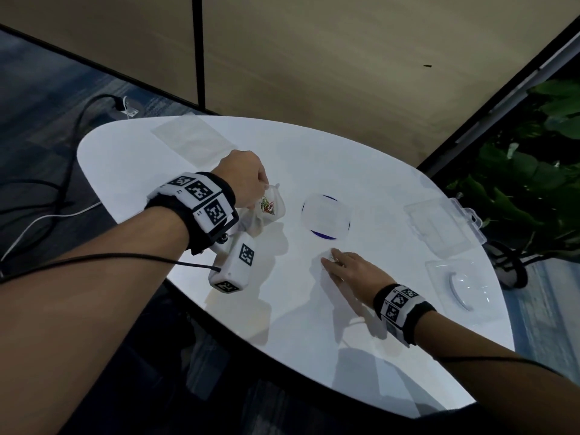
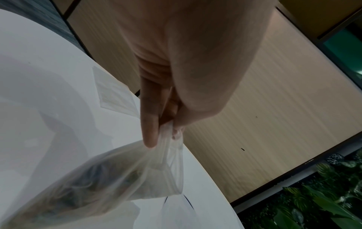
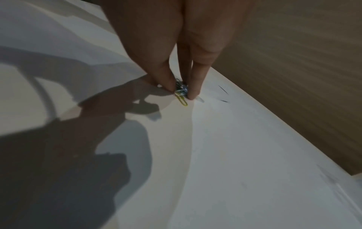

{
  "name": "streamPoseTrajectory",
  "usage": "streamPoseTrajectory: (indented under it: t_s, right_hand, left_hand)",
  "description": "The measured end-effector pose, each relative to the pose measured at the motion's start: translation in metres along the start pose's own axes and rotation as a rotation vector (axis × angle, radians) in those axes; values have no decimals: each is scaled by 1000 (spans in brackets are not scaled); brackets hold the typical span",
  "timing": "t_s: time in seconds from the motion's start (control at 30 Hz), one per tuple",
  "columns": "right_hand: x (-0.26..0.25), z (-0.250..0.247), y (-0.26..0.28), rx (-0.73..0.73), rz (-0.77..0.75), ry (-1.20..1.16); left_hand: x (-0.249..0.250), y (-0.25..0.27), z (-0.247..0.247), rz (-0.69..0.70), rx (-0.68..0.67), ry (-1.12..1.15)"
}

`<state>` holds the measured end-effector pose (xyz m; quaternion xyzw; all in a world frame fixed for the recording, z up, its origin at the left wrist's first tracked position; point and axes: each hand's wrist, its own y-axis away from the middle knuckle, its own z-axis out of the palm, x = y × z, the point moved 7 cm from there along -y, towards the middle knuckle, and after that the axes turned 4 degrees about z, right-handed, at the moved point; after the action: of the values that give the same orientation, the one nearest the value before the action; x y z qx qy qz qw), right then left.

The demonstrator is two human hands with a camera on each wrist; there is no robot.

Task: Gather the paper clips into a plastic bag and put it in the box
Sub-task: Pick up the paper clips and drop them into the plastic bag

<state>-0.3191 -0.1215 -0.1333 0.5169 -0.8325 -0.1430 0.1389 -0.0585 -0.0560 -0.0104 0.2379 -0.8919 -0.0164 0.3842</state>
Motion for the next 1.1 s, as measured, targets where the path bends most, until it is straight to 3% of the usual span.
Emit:
streamPoseTrajectory:
  t_s: [0.13, 0.2, 0.33, 0.5, 0.57, 0.67, 0.77, 0.9, 1.0, 1.1]
  right_hand:
    - [7, 8, -12, 126, 22, -56]
    - [11, 6, -20, 122, 65, -105]
    - [27, -12, -27, 157, 291, -298]
    - [70, -13, -25, 217, 649, -757]
    - [84, -8, -21, 228, 753, -1059]
    - [76, -24, -22, 334, 710, -1633]
    - [48, -66, -27, 354, 515, -1888]
    - [14, -89, -32, 377, 408, -1808]
    - [4, -94, -33, 443, 396, -1438]
    - [-5, -104, -35, 364, 289, -1074]
  left_hand:
    - [-1, -1, 1, -2, -1, 5]
    - [-1, -2, 1, -1, -6, 9]
    - [4, -1, 5, 17, -12, -25]
    - [13, 0, 16, 58, -37, -79]
    - [17, 0, 23, 71, -56, -96]
    - [21, -1, 32, 77, -75, -90]
    - [28, -2, 41, 88, -94, -50]
    - [40, -3, 57, 108, -111, 27]
    - [44, -5, 64, 100, -103, 50]
    - [43, -7, 66, 82, -90, 76]
